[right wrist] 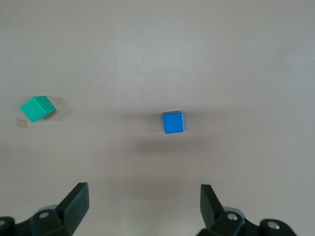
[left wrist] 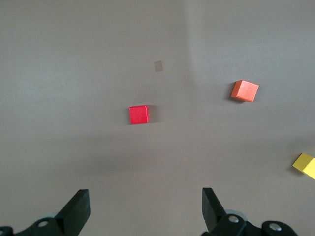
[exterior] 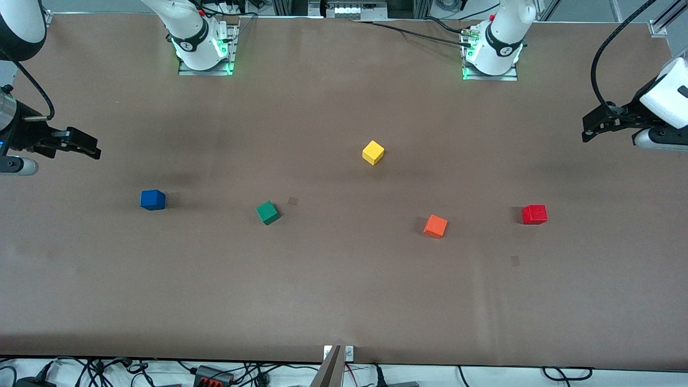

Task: Pass red block to right arm, stack on blue

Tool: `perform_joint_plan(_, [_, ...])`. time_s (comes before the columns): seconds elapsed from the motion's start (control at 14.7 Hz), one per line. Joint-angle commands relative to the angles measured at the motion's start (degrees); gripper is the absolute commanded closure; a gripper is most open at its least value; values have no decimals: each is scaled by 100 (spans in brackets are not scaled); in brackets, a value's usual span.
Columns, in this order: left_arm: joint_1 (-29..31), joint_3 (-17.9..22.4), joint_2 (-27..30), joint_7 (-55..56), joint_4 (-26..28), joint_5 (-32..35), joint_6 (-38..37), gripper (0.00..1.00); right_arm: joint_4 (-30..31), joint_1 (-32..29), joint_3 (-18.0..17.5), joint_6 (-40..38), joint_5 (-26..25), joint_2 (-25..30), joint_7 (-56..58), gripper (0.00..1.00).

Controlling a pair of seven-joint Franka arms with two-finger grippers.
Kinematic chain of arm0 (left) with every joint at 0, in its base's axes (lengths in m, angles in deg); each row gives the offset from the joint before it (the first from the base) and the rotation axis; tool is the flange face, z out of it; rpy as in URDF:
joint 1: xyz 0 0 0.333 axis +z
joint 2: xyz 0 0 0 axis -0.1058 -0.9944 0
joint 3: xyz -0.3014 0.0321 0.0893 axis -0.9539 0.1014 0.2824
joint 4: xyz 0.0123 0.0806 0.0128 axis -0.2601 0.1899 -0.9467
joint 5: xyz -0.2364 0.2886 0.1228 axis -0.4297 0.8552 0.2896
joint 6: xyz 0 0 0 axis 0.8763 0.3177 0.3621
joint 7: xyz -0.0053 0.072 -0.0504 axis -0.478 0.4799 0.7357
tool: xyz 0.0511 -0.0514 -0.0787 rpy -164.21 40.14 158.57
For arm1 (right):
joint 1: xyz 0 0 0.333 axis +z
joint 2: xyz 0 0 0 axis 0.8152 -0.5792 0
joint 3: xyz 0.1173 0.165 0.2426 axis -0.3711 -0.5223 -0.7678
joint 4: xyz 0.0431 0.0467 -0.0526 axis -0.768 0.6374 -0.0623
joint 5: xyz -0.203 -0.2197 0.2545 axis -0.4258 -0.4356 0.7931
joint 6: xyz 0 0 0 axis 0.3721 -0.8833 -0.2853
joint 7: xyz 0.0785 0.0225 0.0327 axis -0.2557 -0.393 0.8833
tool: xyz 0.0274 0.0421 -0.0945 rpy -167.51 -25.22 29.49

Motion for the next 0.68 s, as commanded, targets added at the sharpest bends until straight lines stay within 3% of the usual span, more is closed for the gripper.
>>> perform_joint_plan(0.0, [27, -3, -56, -67, -171, -35, -146, 0, 84, 9, -21, -64, -74, 104, 41, 0])
perform_joint_plan(0.61, [27, 32, -82, -41, -171, -44, -146, 0, 146, 1, -12, 6, -74, 104, 32, 0])
